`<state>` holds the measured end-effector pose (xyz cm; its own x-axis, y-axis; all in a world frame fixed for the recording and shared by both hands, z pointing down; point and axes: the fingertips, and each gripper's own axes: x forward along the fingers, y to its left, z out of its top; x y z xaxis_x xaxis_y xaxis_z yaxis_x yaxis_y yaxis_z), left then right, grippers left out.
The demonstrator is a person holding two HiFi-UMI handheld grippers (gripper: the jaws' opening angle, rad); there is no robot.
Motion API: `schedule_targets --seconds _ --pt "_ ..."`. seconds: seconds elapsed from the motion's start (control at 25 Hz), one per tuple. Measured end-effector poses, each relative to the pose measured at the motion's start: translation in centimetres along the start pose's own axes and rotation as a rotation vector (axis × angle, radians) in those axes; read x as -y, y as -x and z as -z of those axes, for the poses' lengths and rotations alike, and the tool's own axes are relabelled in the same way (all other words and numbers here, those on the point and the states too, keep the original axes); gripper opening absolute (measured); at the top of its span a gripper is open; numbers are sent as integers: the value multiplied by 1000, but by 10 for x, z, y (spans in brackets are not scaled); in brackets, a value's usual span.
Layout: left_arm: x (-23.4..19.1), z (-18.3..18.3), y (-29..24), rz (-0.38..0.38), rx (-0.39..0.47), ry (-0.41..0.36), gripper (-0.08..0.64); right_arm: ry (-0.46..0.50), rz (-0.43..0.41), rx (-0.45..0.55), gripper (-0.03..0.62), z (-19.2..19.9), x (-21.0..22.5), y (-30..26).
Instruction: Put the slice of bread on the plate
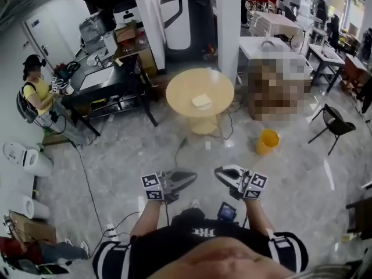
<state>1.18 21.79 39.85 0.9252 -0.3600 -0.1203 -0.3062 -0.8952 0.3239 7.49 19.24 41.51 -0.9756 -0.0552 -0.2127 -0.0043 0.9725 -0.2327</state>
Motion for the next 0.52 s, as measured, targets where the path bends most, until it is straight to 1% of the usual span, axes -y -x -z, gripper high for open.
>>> schedule_targets --seconds 0.08,0.16,0.24,0.28,0.4,0.52 --pt "15 19 8 -44 -31 21 11 -37 21 -9 1 23 -12 17" --pt "28 48 12 -93 -98 45 11 -58 20 -34 1 42 -23 30" --pt "43 72 16 -113 -154 58 11 -59 8 -53 1 52 -34 32" --pt "49 78 17 -116 -170 66 11 -53 0 -53 0 52 -39 30" --pt "56 78 14 -111 -174 67 11 -26 -28 -44 0 45 -51 22" --pt "58 67 3 -101 -157 55 11 16 -54 -73 0 37 -60 19"
